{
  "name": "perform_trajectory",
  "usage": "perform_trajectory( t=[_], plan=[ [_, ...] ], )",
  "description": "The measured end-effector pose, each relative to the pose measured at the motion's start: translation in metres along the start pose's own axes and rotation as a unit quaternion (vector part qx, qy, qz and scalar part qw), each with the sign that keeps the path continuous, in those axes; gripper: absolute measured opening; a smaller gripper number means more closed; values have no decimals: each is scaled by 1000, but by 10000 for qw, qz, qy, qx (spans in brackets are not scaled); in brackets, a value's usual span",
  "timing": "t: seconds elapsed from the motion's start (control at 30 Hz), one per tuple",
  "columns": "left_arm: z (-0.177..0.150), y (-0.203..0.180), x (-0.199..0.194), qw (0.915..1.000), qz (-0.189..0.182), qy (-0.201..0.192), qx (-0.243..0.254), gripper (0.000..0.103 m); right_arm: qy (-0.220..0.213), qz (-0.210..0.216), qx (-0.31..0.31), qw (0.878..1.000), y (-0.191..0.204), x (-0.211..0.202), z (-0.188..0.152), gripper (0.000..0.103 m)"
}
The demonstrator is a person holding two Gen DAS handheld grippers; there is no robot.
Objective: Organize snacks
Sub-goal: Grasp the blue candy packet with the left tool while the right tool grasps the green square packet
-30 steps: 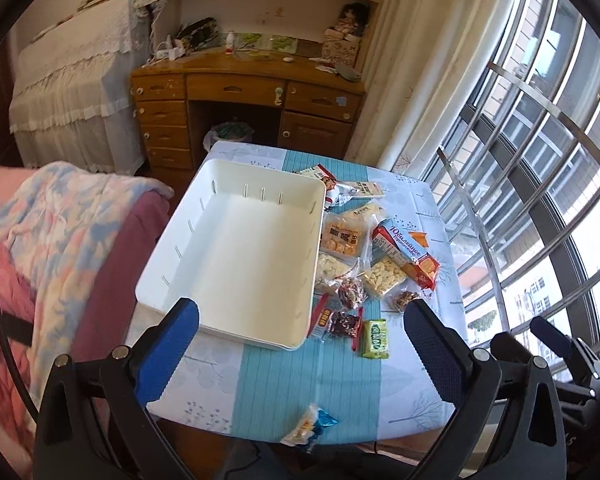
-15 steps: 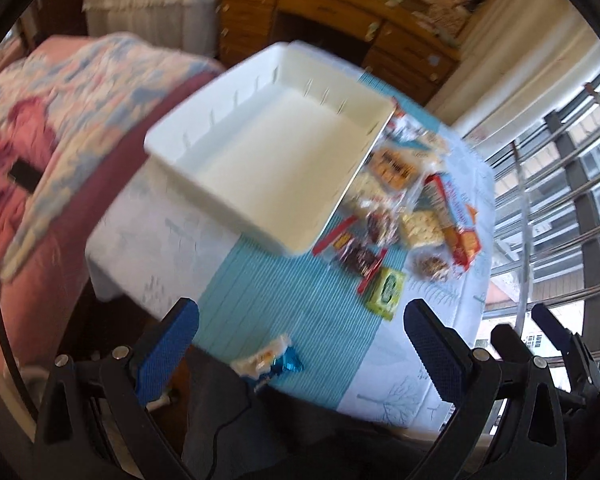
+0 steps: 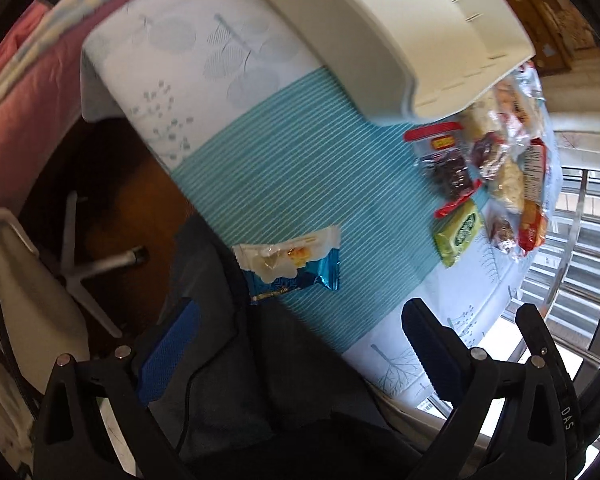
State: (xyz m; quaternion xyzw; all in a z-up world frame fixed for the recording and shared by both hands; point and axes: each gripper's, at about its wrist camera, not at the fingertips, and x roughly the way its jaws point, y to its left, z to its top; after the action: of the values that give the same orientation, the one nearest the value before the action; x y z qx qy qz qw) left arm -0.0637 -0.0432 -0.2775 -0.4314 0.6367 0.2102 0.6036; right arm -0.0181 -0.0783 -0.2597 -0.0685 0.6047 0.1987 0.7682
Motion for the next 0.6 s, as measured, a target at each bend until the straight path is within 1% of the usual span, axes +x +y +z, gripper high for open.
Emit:
perform_trajectory(
  t=[0.13, 0.17, 0.23, 0.3, 0.37, 0.4, 0.47, 0.53, 0.6],
  plan=[
    [0, 9, 28, 9992, -117, 290, -268, 100, 189, -27, 105, 9998, -3, 23, -2, 91],
    [1, 11, 33, 9988, -137, 343, -317, 100, 217, -22, 120, 9997, -4, 30, -2, 87],
    [2, 14, 46, 9979, -158, 457, -437, 97, 271, -9, 147, 9995, -4, 40, 1, 83],
    [4, 16, 56, 9972, -190, 514, -515, 92, 316, -17, 190, 9993, -3, 51, 5, 81],
    [9, 17, 62, 9965, -235, 542, -598, 90, 350, -56, 227, 9991, -2, 60, 9, 77],
    [11, 17, 64, 9961, -266, 539, -643, 90, 398, -86, 269, 9988, -2, 65, 11, 76],
    [17, 18, 69, 9953, -328, 556, -717, 90, 508, -91, 416, 9978, -4, 72, 15, 71],
    [22, 15, 72, 9945, -346, 605, -780, 85, 599, -60, 540, 9967, -6, 79, 17, 68],
    [26, 14, 74, 9941, -301, 643, -824, 77, 675, -83, 615, 9958, -9, 84, 18, 66]
  ],
)
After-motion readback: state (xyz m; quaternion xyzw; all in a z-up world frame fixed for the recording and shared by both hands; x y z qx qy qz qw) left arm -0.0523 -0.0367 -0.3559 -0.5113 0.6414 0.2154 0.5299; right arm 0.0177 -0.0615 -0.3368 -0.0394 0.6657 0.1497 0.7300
